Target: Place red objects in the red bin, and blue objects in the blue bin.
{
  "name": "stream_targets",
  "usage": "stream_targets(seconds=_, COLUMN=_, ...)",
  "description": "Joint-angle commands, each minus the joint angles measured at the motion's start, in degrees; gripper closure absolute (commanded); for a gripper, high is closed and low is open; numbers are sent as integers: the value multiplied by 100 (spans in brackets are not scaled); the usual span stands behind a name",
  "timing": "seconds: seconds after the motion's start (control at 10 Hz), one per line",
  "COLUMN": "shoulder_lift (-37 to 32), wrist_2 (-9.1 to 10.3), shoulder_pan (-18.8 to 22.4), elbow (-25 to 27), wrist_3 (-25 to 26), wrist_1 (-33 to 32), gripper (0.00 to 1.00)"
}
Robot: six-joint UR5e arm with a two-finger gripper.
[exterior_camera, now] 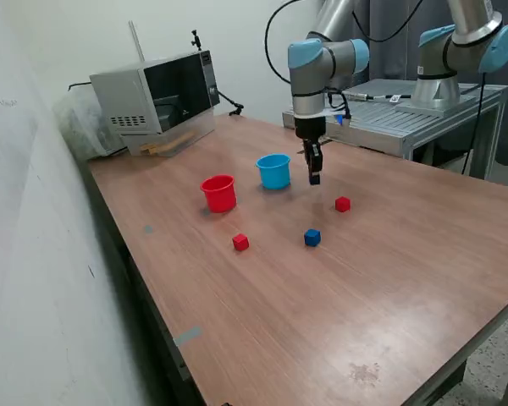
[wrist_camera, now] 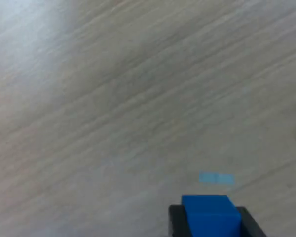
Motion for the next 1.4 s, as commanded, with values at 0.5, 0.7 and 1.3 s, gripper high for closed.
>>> stream_targets(seconds=0.5, shoulder_lift=-979, wrist_2=-54, shoulder_pan=-650, elbow=-217, wrist_3=-1274, wrist_1=553, gripper=100)
stream_targets(seconds=0.7, shoulder_lift=-970, wrist_2=-54, shoulder_pan=-764, elbow=-217, wrist_3=-1274, wrist_1=544, gripper=100)
stream_targets(seconds=1.3, shoulder_lift=-707, wrist_2=-54, shoulder_pan=-1010, elbow=-243, wrist_3=-1335, wrist_1=518, gripper=100)
